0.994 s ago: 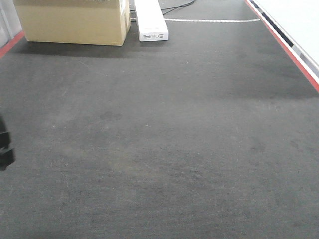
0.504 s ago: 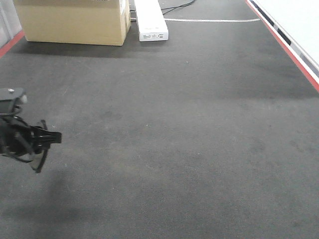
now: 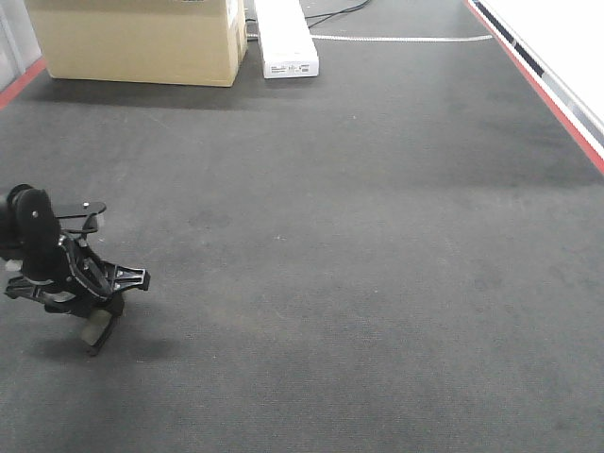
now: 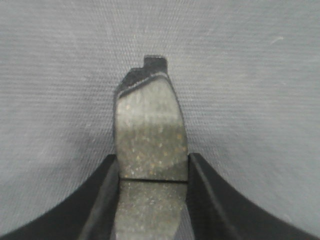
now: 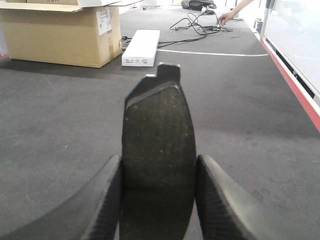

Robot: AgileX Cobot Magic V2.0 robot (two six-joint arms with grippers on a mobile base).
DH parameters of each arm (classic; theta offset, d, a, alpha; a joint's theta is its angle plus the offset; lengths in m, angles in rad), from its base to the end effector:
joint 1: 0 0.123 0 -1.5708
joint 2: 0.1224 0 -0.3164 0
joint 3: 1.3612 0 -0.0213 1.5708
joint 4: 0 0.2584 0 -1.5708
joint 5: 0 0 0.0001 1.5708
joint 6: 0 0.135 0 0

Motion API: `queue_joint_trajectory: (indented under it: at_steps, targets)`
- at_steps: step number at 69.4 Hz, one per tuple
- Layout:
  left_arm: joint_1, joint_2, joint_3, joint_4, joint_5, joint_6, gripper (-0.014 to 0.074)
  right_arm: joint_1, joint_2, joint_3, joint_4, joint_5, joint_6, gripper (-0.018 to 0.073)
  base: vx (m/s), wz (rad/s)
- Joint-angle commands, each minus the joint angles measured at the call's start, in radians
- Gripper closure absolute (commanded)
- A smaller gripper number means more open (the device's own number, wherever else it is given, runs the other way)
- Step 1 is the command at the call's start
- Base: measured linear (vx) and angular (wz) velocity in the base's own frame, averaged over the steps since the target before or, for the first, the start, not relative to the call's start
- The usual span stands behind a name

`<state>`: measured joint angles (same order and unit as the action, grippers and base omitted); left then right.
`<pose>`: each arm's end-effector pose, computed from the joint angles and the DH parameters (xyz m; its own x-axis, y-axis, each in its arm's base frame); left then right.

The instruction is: Move and align brake pads A on conveyor

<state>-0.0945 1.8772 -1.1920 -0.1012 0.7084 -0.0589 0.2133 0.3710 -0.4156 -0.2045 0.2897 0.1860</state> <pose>0.3899 -0.0459 0.1529 -0.9665 -0.0441 -0.2527 -0.0197 0.9949 -0.0986 0.1071 0.0152 0.3074 -0.1466 -0.0422 -0.9883 -0.1568 0.9875 -0.0189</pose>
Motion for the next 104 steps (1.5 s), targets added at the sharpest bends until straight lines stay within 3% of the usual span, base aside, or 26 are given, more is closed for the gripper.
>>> queue_joint_trajectory:
  at_steps: [1,13,20,39,55,104]
  targets:
    - [-0.005,-0.021,-0.047,-0.018,0.006,-0.013,0.0360,-0.004,0.005,-0.032,-0.011,-0.095,-0.005,0.0564,0.00,0.00]
    - [-0.005,-0.026,-0.056,-0.005,-0.015,-0.007,0.0179,-0.004,0.005,-0.032,-0.011,-0.096,-0.005,0.0564,0.00,0.00]
    - [-0.005,-0.036,-0.056,-0.003,-0.013,0.018,0.0130,-0.004,0.005,-0.032,-0.011,-0.096,-0.005,0.0564,0.00,0.00]
    - [-0.009,-0.206,-0.055,-0.005,-0.009,0.029,0.0130,-0.004,0.005,-0.032,-0.011,-0.096,-0.005,0.0564,0.00,0.00]
    - [-0.028,-0.436,-0.033,-0.005,-0.035,0.105,0.0132,-0.004,0.005,-0.032,-0.011,-0.096,-0.005,0.0564,0.00,0.00]
    - [-0.034,-1.290,0.718,0.001,-0.527,0.154,0.0132,-0.004,0.005,-0.032,-0.011,-0.096,-0.005,0.0564,0.00,0.00]
